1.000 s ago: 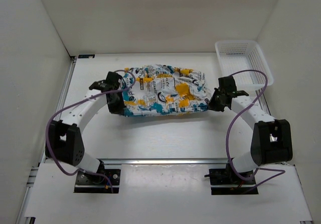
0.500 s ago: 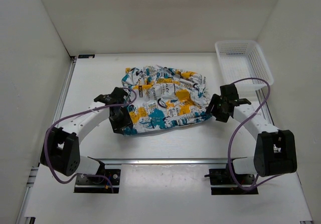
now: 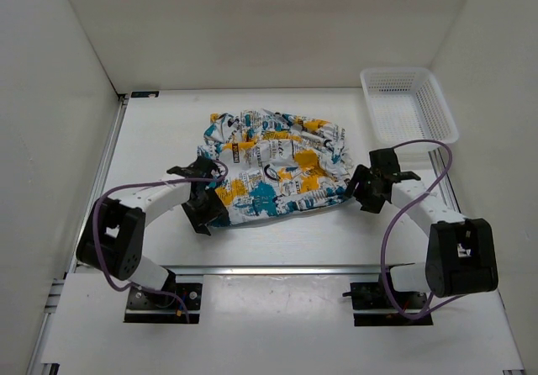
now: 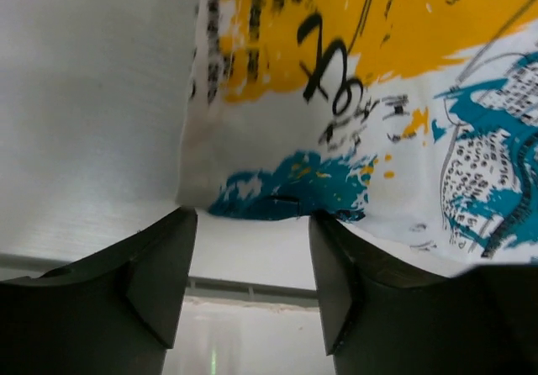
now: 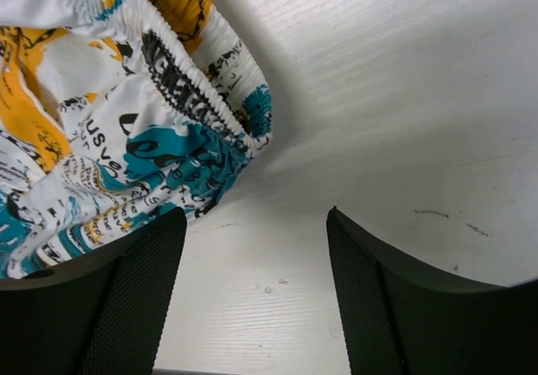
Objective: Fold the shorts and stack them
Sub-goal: Flatten the shorts out
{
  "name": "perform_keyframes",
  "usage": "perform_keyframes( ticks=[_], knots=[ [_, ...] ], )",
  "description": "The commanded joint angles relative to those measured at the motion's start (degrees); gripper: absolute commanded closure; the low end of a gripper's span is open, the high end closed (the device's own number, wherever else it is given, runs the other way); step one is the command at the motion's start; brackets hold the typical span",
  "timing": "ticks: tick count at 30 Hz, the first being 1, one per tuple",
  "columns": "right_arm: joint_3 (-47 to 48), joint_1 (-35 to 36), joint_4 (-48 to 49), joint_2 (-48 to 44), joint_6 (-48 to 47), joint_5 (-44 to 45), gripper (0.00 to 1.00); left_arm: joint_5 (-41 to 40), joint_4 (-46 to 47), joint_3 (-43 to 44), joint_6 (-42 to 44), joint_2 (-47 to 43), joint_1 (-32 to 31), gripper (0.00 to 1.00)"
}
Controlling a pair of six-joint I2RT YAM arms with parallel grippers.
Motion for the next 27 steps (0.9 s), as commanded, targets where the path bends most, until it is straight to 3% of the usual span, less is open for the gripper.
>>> perform_keyframes(
  ticks=[1,8,9,11,13,14,16,23,26,27],
  knots=[
    [0.12,-1.27,3.97,0.92,1.79,-2.84,0.28,-1.02,3.10,2.02,-1.35,2.45,-0.31,0.35],
    [1.79,-1.81,9.25,6.89,2.94,-6.36,0.36,-4.28,3.10,3.60,-1.35,5.27,-0.31,0.87],
    [1.79,-1.81,9.26,7.77,2.94,-7.06,0.38,-4.28,3.10,3.60,-0.74,5.88,-0.31,0.90],
    [1.79,-1.81,11.70,9.97,3.55,-8.64,0.46,-4.89,3.10,4.12,-0.21,5.88,-0.31,0.90],
    [2.50,-1.81,11.72,11.20,4.08,-8.64,0.69,-6.20,3.10,4.65,0.32,5.88,-0.31,0.90],
    [3.19,-1.81,11.72,11.90,4.09,-8.64,0.85,-6.73,3.10,4.65,1.19,5.88,0.21,0.90],
    [3.20,-1.81,11.19,11.04,4.09,-7.69,0.98,-7.79,1.78,6.40,2.60,5.88,1.53,0.90],
    [-3.29,-1.81,7.33,1.55,5.57,-2.67,1.00,-11.13,-1.21,9.22,6.73,3.25,8.04,0.87],
    [-7.78,-1.81,7.33,-2.85,7.68,-1.44,1.00,-8.41,-1.21,9.22,6.74,1.23,8.66,0.69],
    [-8.57,-1.81,7.33,-4.16,8.21,-0.83,1.00,-7.62,-1.21,8.70,6.74,0.61,8.66,0.54]
  ],
)
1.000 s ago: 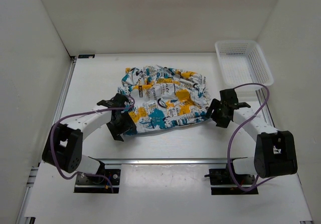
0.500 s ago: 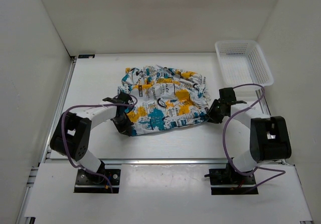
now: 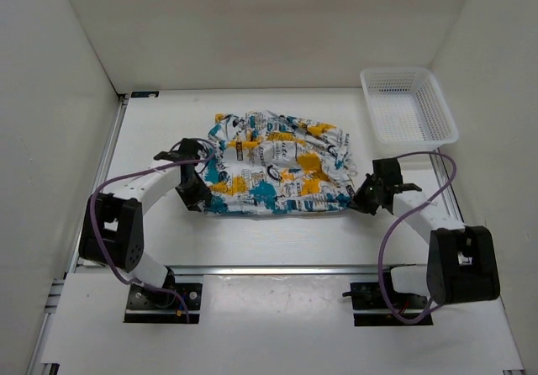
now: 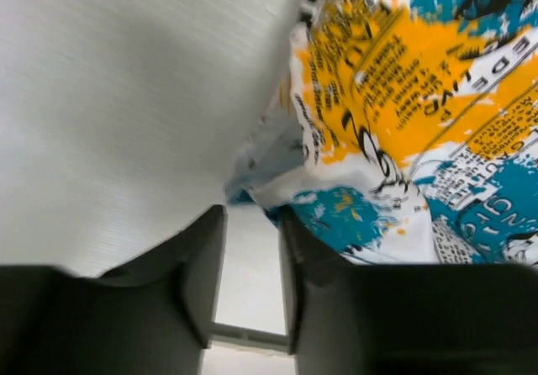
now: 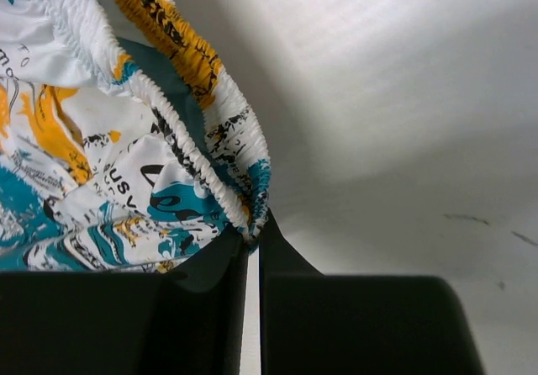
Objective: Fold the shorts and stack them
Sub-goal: Flatten the shorts out, then fold the shorts
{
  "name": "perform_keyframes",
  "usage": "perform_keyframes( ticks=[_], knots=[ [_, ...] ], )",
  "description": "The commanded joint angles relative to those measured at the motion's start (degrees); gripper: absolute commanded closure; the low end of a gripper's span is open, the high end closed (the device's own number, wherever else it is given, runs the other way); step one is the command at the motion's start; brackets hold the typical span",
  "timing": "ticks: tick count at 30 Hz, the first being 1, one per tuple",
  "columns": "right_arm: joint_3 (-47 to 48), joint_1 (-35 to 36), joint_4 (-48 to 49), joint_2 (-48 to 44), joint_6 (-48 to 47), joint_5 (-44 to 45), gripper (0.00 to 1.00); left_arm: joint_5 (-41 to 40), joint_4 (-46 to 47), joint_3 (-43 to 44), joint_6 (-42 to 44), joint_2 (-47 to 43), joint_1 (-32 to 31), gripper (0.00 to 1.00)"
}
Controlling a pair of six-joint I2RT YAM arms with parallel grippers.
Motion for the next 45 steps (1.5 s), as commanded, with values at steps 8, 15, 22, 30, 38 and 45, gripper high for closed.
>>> perform_keyframes(
  ticks=[8,15,22,30,38,45],
  knots=[
    [-3.26,-0.45,-1.51,-3.06,2.08,4.49,1.00,7.20,0.63,-4.40,-5.39,-9.47,-0.28,0.20],
    [-1.93,-0.45,-1.51,-1.31,1.55,4.49,1.00,9.22,4.59,-7.73,-8.56,-6.41,-2.84,0.10],
    [-1.40,-0.45,-1.51,-1.31,1.02,3.96,1.00,6.77,8.72,-10.29,-8.57,-2.80,-2.84,0.22],
    [-1.40,-0.45,-1.51,-1.31,1.02,3.96,1.00,3.16,9.87,-7.05,-8.57,1.24,-2.84,0.60],
    [4.28,-0.45,-6.24,-3.15,-2.13,6.34,1.00,3.17,5.93,-1.87,-3.22,-1.11,-1.00,0.90],
    [14.49,-0.45,-11.78,-5.26,-6.62,9.24,1.00,-6.06,-8.67,21.23,2.94,-7.10,0.41,0.90]
  ],
)
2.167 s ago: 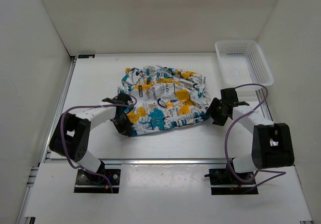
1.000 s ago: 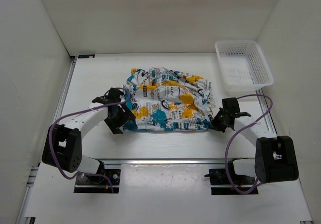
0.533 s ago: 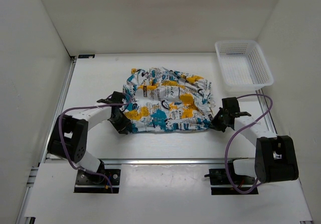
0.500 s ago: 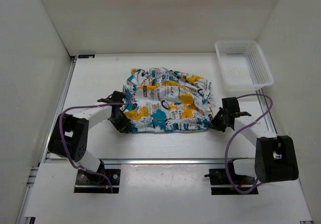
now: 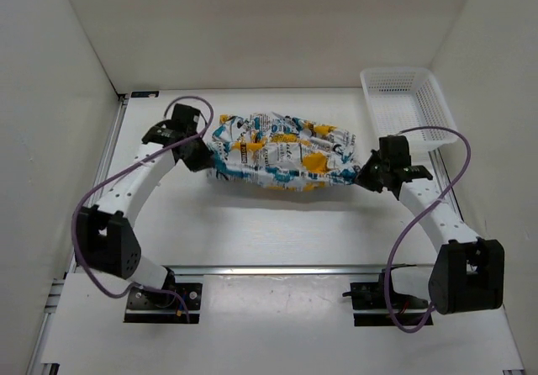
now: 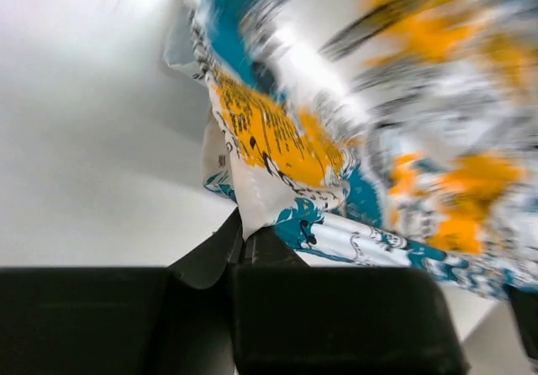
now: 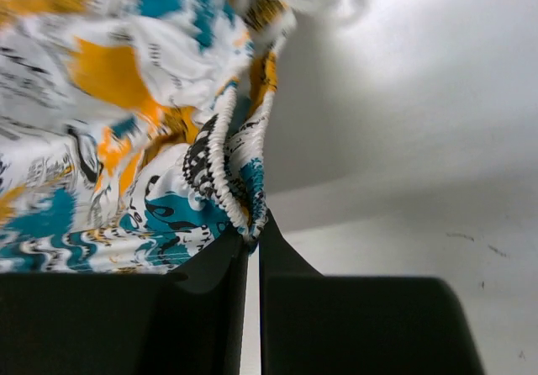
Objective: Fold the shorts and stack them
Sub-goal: Fold the shorts
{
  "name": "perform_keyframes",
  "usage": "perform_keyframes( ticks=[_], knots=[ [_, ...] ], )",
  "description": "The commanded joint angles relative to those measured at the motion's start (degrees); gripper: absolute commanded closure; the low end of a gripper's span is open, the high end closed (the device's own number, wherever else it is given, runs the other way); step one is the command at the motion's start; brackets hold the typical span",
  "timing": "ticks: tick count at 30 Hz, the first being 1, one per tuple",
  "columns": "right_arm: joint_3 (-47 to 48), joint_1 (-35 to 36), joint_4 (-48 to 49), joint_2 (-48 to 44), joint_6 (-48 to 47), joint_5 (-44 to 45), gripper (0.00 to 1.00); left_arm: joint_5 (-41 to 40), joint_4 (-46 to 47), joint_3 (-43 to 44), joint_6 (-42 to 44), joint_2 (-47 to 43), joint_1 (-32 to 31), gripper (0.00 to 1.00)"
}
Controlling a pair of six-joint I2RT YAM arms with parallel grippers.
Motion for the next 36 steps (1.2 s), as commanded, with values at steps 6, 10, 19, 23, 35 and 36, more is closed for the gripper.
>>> perform_keyframes(
  ticks=[6,10,19,23,35,36],
  knots=[
    [4.12,-0.47,-8.59,-7.54,-3.81,4.16,1.00,-6.15,-9.63,6.06,4.67,-9.48,1.07,0.90],
    [10.08,-0.47,-11.49,-11.08,-5.13,5.66,1.00,-6.76,-11.73,11.55,6.86,-11.43,2.21,0.90],
    [52.47,-0.47,-14.57,12.45,-13.12,4.61,1.00,-3.18,-21.14,60.00,19.25,17.34,8.00,0.90],
    [71.67,-0.99,-14.58,26.93,-13.74,3.91,1.00,3.75,-23.78,82.09,19.88,30.37,11.43,0.90],
    [103.70,-1.53,-1.69,44.73,-8.12,-6.29,1.00,17.14,-2.27,88.49,16.28,26.65,19.08,0.90],
    [102.83,-1.53,-0.18,43.86,-7.51,-6.99,1.00,18.27,-0.95,88.49,15.67,24.37,20.48,0.90]
  ],
)
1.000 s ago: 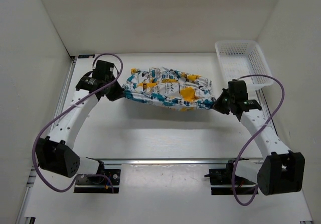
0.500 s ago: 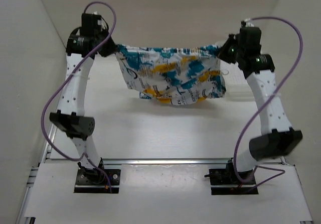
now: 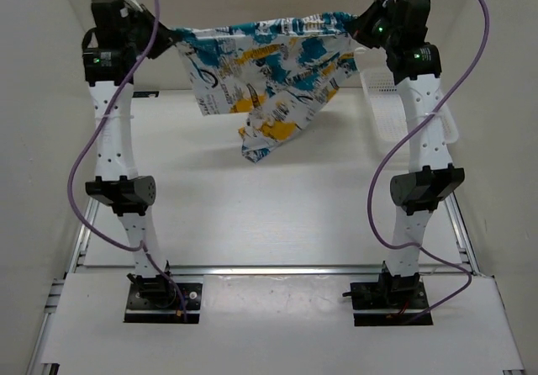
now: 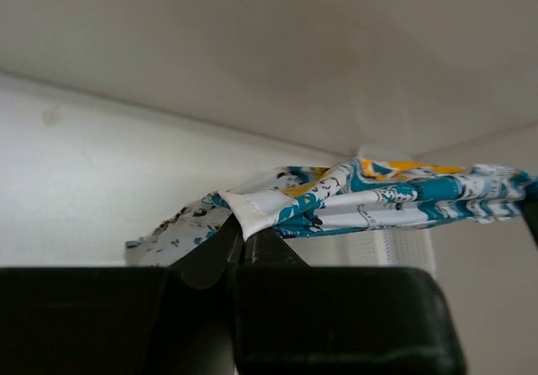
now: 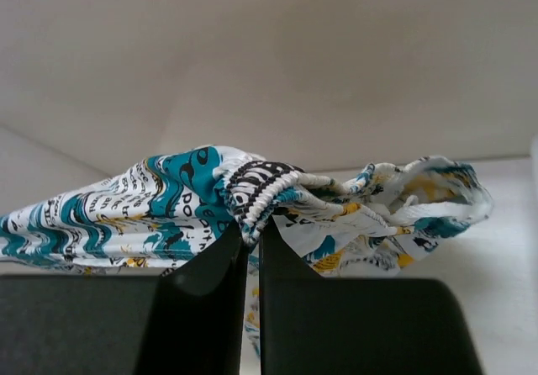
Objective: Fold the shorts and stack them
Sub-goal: Fold the shorts
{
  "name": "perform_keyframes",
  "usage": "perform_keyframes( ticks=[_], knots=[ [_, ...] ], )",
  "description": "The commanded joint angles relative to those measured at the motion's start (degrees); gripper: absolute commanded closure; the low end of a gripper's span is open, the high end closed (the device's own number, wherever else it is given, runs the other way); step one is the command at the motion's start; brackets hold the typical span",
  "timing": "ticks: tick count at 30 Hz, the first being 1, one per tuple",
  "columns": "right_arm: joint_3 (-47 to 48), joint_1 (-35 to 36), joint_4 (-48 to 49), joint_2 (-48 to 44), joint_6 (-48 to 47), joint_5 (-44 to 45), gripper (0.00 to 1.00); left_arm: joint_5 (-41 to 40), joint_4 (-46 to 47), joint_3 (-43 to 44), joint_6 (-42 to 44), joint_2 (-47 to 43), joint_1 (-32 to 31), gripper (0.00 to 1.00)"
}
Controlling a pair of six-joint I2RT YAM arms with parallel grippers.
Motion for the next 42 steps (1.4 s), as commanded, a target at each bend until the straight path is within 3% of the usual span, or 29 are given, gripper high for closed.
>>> perform_keyframes(
  ticks=[1,5,6,9,12,13,16,18,23,29,36,42],
  knots=[
    [2.55,-2.25,10.78,-3.57,0.70,-0.88,1.00,1.21,8.22,3.12,-0.86,-8.41,4.88,0.90],
    [0.09,-2.25,12.29,-7.35,0.70,-2.81,1.00,4.55,9.46,2.25,-1.57,-12.89,7.52,0.90],
    [-4.36,-2.25,12.29,-8.76,0.09,-3.34,1.00,5.17,9.46,0.93,-1.57,-14.12,7.53,0.90],
    [-14.91,-2.25,12.29,-16.05,-2.01,-2.73,1.00,5.79,9.46,-7.93,-0.08,-19.74,7.53,0.90],
    [-32.92,-2.25,11.76,-27.62,-3.16,-0.45,1.00,6.31,9.46,-21.45,2.64,-27.21,7.53,0.90],
    [-42.19,-2.25,11.76,-30.10,-3.17,0.17,1.00,6.31,9.46,-29.67,3.34,-31.75,7.53,0.90],
    [-56.11,-2.78,10.27,-39.25,-3.69,-0.88,1.00,6.31,7.71,-39.83,3.96,-38.80,7.00,0.90],
    [-59.76,-2.78,7.47,-45.12,-4.57,-1.76,1.00,6.31,5.78,-44.69,4.58,-44.96,7.00,0.90],
    [-57.24,-2.78,-1.94,-54.54,-9.31,-0.35,1.00,-1.83,-5.82,-30.39,7.83,-48.57,6.22,0.90],
    [-44.51,-2.78,-9.94,-60.00,-12.40,1.05,1.00,-7.47,-5.30,-21.86,5.29,-52.18,5.33,0.90],
    [-41.40,-2.16,-12.24,-64.14,-11.17,1.05,1.00,-18.29,-4.25,-6.57,4.67,-54.30,2.44,0.90],
    [-44.47,-2.16,-13.99,-65.29,-10.56,8.33,1.00,-15.85,-3.03,-12.06,6.42,-50.88,2.43,0.90]
  ],
)
